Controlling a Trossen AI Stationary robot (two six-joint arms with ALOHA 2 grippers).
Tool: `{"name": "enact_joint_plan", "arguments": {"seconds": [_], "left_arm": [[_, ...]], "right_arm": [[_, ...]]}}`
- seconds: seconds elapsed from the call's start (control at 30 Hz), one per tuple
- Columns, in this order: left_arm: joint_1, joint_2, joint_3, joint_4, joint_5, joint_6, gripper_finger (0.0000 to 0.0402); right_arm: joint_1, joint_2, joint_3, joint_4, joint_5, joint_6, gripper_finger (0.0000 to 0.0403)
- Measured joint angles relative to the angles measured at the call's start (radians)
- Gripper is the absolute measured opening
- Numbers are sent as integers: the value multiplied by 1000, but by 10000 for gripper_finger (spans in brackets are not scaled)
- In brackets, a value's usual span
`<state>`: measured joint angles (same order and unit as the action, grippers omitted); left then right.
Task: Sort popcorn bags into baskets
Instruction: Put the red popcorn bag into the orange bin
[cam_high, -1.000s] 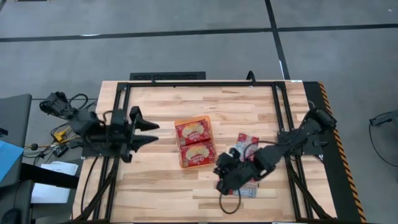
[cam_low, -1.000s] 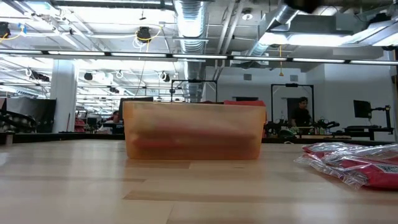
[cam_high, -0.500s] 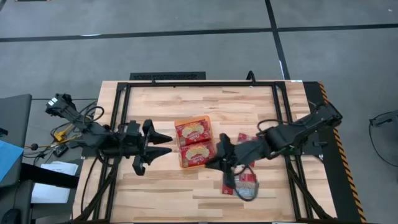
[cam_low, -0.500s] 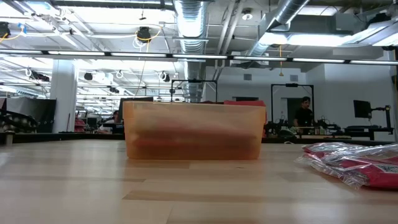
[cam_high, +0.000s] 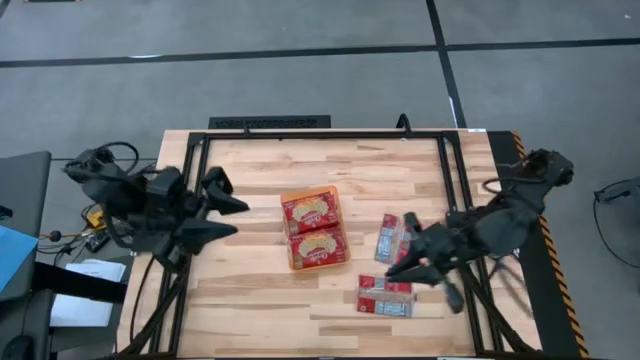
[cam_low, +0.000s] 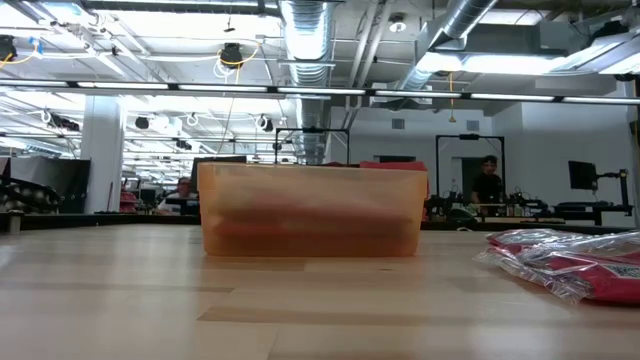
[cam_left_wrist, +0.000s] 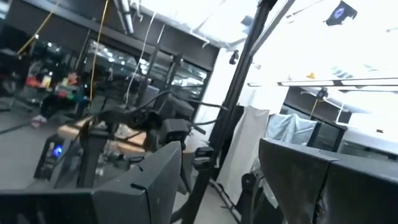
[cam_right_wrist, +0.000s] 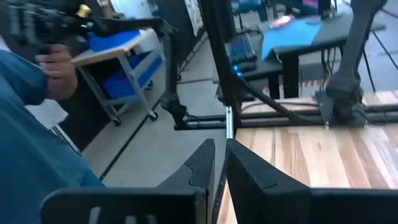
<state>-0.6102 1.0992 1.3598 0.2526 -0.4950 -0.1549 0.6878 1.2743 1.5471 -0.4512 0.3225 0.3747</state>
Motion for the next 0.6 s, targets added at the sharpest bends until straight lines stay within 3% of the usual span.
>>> {"name": "enact_joint_plan", "arguments": {"seconds": [0.13,0.3,0.5,0.6], "left_arm": [[-8,-1,55,-73,-4,28,203],[-34,0,59,-121,-82,-27,203],[-51,10,59,-241,-188,-216,203],[-72,37,59,-304,-205,-314,203]], "right_arm": [[68,-49,0,-16,67,-18,65],[152,-65,0,-129,159,40,65],[224,3,0,-402,343,397,65],[229,75,0,-503,357,608,65]]}}
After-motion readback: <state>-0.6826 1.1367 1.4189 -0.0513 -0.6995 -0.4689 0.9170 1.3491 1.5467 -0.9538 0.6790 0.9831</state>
